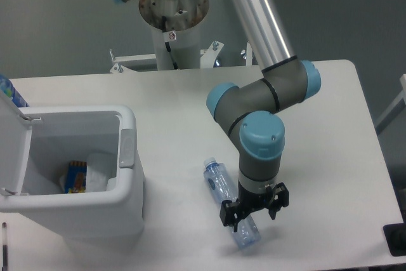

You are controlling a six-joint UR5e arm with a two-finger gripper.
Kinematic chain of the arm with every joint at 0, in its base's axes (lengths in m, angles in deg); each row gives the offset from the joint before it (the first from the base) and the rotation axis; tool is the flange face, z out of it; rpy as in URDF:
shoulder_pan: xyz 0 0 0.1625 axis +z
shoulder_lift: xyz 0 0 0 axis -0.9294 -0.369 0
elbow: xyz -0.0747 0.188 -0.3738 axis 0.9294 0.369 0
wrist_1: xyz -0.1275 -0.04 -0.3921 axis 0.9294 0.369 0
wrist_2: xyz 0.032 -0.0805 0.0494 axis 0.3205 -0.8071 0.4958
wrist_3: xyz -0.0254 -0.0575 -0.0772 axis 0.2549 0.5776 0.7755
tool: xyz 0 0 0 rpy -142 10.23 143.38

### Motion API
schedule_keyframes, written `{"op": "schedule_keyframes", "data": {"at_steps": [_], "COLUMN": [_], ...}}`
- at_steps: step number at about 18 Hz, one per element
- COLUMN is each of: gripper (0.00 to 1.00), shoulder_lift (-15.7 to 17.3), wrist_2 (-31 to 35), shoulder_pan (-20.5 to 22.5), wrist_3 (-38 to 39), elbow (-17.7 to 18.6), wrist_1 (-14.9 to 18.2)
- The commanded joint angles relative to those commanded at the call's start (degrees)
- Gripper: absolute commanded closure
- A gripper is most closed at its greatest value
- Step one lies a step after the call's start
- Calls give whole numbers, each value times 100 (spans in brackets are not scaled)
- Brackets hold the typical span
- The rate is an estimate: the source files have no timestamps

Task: Place the trash in the trash can
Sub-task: 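Lower the gripper around the bottle's cap end and close it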

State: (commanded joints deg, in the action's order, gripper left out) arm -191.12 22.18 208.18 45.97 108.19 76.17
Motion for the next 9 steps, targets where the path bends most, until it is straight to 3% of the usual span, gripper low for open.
{"op": "schedule_keyframes", "data": {"at_steps": [9], "gripper": [0], "shoulder_lift": [-150], "wrist_2": [-9], "shoulder_pan": [-79], "wrist_3": [9], "elbow": [0], "wrist_1": [-9]}}
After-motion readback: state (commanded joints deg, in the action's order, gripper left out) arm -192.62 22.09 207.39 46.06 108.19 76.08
